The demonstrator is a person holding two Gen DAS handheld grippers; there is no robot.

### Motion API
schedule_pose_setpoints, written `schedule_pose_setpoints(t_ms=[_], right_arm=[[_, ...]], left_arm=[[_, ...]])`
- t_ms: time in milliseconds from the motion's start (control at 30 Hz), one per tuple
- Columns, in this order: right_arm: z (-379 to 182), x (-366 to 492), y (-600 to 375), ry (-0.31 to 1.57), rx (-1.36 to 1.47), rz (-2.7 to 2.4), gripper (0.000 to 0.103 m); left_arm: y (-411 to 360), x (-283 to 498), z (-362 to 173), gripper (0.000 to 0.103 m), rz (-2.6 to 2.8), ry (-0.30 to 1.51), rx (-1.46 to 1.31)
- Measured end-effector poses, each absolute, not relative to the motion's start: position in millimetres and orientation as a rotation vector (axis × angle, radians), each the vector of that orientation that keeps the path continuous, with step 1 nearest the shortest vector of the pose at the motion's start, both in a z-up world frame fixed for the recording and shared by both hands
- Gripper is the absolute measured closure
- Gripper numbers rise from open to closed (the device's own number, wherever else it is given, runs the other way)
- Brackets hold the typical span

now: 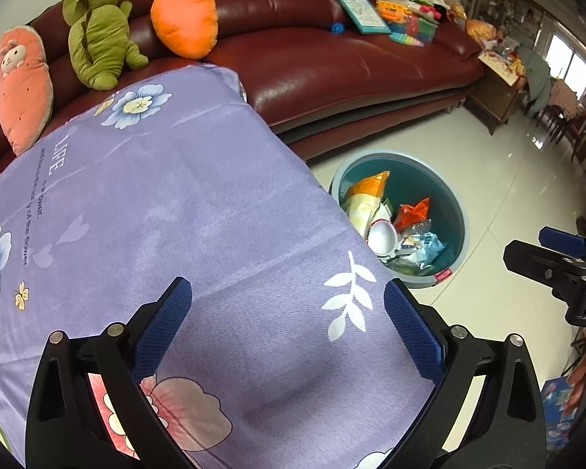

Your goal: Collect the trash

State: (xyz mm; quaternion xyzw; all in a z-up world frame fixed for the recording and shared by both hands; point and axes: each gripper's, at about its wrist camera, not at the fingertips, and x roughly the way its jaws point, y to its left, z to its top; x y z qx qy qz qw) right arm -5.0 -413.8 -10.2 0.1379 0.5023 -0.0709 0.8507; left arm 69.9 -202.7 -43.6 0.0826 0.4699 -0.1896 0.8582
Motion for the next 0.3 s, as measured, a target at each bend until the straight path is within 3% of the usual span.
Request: schedule_pose_setpoints(t_ms=[300], right_arm=[[-17.5,-1.5,-416.4,1.071,0.300,-0.156,0.007]], left_arm=[[-202.5,75.4,-57.2,0.004,-0.403,1.031,0.159]])
